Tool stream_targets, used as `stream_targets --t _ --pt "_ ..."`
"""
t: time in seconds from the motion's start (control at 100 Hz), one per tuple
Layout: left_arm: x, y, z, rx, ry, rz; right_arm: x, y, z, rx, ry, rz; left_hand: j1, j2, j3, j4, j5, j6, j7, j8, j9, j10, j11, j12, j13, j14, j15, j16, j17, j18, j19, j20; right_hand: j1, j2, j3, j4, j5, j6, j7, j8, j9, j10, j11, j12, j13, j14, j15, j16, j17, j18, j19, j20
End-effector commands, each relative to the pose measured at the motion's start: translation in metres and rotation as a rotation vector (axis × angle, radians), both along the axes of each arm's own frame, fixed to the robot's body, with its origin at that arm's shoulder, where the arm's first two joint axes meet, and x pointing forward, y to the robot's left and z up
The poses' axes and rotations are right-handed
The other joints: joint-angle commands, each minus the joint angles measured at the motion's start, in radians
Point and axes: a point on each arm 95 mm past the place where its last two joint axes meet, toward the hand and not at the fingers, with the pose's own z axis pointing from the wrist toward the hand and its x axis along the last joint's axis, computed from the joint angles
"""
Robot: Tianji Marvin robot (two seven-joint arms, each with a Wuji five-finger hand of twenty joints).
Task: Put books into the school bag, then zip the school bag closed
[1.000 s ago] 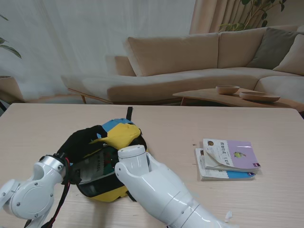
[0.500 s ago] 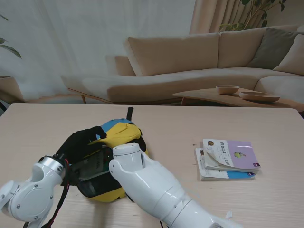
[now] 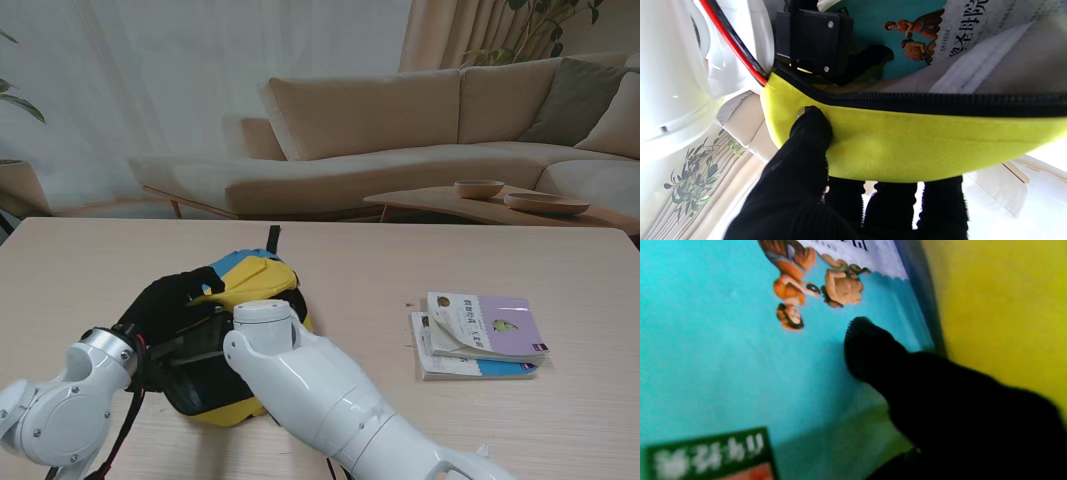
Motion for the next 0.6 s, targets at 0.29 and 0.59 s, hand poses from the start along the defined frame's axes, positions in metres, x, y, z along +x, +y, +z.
stream_targets --t 0.29,0.59 --pt "-0.0029 -0.0055 0.0031 -0.025 0.020 -0.032 -0.0018 0.0187 0.0034 0.074 -0.018 0.007 0.086 0.066 0.009 0.032 0.002 -0.038 0.065 0.044 0.026 -0.010 0.045 0.005 0.028 0.024 0.026 0.016 0.005 0.018 0.016 0.031 0.096 0.142 0.093 0.043 0.063 -0.174 0.123 -0.082 -0.069 -0.041 -0.133 -0.087 -0.066 -0.053 -0.253 -0.112 -0.093 -0.064 -0.174 -0.144" --pt "-0.0020 -0.0055 0.0031 -0.024 0.018 -0.030 -0.0004 0.0129 0.0042 -0.011 -0.039 0.089 0.087 0.065 0.008 0.032 0.002 -0.036 0.063 0.046 0.023 -0.010 0.047 0.005 0.028 0.024 0.027 0.016 0.004 0.019 0.015 0.032 -0.004 0.102 0.032 0.132 -0.198 -0.042 -0.116 -0.203 -0.305 0.017 -0.107 -0.056 -0.190 -0.031 -0.388 -0.163 -0.157 -0.072 -0.278 -0.189"
